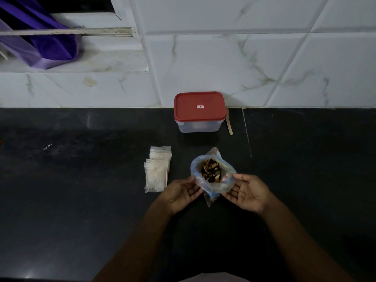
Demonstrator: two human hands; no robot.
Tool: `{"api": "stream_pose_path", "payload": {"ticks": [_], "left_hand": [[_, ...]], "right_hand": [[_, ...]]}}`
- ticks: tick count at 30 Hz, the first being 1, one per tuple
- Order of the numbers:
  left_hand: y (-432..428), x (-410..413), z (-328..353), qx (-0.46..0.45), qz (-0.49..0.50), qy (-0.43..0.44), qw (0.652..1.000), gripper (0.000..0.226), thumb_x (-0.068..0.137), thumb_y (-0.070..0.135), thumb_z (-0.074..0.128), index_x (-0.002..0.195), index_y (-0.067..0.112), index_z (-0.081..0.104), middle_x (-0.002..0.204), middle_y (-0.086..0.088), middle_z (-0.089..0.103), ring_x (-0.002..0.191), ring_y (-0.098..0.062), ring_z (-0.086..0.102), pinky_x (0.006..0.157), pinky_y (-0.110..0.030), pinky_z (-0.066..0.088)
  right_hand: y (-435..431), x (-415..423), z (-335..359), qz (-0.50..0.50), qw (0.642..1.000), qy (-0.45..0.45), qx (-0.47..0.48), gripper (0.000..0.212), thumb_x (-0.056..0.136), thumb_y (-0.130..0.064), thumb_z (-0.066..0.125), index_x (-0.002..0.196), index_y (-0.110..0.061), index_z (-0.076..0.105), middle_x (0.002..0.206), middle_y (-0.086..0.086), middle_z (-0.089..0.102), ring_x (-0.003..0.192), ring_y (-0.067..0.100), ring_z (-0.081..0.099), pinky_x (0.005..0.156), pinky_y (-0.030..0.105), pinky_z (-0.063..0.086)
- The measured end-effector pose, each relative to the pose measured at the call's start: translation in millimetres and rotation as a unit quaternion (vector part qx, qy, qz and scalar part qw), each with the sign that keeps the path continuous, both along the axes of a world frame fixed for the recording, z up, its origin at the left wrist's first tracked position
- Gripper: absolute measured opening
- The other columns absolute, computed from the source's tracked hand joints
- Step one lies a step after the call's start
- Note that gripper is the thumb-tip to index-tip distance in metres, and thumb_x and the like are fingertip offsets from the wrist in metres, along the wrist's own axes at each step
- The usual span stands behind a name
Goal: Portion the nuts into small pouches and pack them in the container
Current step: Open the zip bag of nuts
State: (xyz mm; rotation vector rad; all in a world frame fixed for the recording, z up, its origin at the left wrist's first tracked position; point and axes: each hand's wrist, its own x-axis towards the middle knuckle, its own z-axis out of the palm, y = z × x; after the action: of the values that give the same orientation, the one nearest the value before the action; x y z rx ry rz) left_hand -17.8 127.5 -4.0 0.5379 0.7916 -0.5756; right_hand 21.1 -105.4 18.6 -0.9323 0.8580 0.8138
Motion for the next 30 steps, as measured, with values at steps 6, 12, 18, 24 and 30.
{"api": "stream_pose_path", "payload": {"ticks": [6,12,18,24,30], "left_hand": [[-8,9,2,0.124,-0.05,-0.053,0.99,0.046,0.082,0.017,0.074,0.125,0.003,0.065,0.11,-0.016,0.076,0.103,-0.026,0.073,0.078,-0.035,0.061],[-13,11,11,0.228,-0.179,-0.069,0.955,0.052,0.078,0.024,0.084,0.123,0.005,0.065,0.109,-0.012,0.076,0.09,-0.017,0.072,0.068,-0.024,0.059],[-14,3,10,0.151,-0.139,-0.044,0.978,0.027,0.087,0.003,0.071,0.114,0.004,0.068,0.109,-0.015,0.075,0.093,-0.019,0.072,0.07,-0.024,0.061],[-10,-9,3,0.029,-0.061,-0.013,0.998,0.038,0.075,-0.005,0.07,0.111,0.005,0.068,0.103,-0.015,0.075,0.093,-0.02,0.071,0.071,-0.025,0.062],[-14,-12,-7,0.048,-0.07,-0.01,0.996,0.038,0.083,-0.015,0.061,0.115,0.004,0.065,0.102,-0.016,0.076,0.095,-0.024,0.072,0.078,-0.031,0.062]], "right_hand": [[10,6,7,0.074,0.989,-0.078,-0.1,0.038,0.091,-0.035,0.069,0.121,-0.012,0.064,0.116,0.018,0.072,0.108,0.032,0.069,0.081,0.042,0.058],[15,8,15,0.094,0.981,-0.083,-0.148,0.037,0.083,-0.021,0.08,0.116,-0.011,0.067,0.112,0.015,0.072,0.101,0.028,0.07,0.073,0.035,0.059],[14,0,9,0.016,0.997,-0.047,-0.064,0.036,0.083,-0.009,0.078,0.118,-0.004,0.068,0.104,0.017,0.077,0.098,0.026,0.073,0.065,0.033,0.064],[7,-6,0,-0.06,0.998,-0.001,0.023,0.032,0.095,-0.009,0.059,0.127,-0.002,0.064,0.116,0.021,0.074,0.112,0.036,0.07,0.085,0.05,0.058],[10,-10,-4,-0.068,0.997,0.022,-0.029,0.03,0.1,-0.007,0.042,0.124,-0.003,0.06,0.12,0.024,0.07,0.113,0.037,0.066,0.084,0.049,0.053]]}}
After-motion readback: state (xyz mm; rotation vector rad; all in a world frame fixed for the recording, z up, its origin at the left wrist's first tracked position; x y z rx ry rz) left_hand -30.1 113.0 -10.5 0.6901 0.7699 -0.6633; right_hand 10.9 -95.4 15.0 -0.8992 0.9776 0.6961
